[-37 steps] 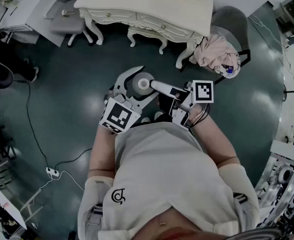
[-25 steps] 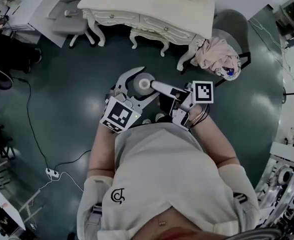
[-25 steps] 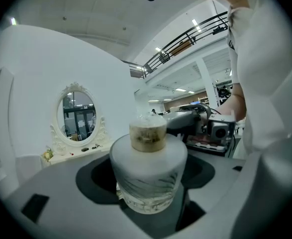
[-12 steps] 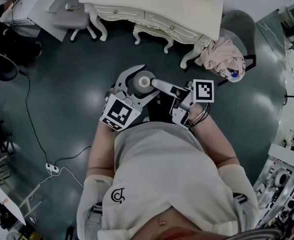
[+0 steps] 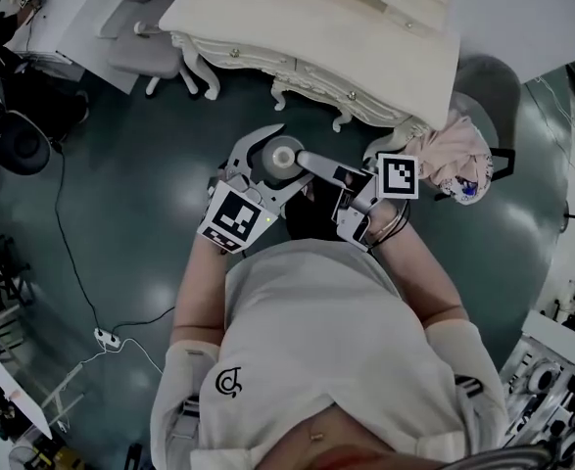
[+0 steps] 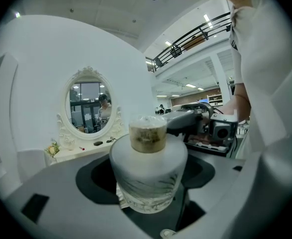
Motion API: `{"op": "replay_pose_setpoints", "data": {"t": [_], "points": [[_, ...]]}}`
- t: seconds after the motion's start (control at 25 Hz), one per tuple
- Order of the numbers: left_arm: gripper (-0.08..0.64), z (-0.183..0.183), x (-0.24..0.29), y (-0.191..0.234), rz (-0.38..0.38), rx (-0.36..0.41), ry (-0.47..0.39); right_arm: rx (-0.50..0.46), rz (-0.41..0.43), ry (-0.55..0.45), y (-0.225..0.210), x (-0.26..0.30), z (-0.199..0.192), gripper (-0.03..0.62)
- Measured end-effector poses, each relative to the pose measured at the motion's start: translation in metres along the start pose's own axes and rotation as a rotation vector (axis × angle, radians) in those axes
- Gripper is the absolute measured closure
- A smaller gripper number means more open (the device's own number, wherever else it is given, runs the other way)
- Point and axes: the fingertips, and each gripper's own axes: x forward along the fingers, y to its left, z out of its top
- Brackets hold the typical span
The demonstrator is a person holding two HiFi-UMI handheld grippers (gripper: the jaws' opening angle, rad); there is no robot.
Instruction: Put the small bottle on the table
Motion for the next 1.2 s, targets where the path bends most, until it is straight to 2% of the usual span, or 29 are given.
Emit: {"op": "replay_pose_setpoints", "data": {"t": [0.32,0.6,1.0,1.2], "points": [[0.212,0.012,0.07,0.114,0.018,0.039,0.004,-0.033,0.043,0.024,-0.006,0.046,0.127,0.247],[0.212,0.011,0.115,0.186,0.011,0.038,0.015,-0.012,0.037,0.013,-0.021,0.076,0.205,0.247],[0.21,-0.008,0.166,0.255,-0.095,-0.011,-0.003,0.03,-0.021,-0.061,-0.052,0.107,0.283,0.249],[0.212,-0.027,0.191,0.306,-0.179,-0.014,-0.001,0.06,-0.036,-0.15,-0.075,0.138,0.33,0.249]]}}
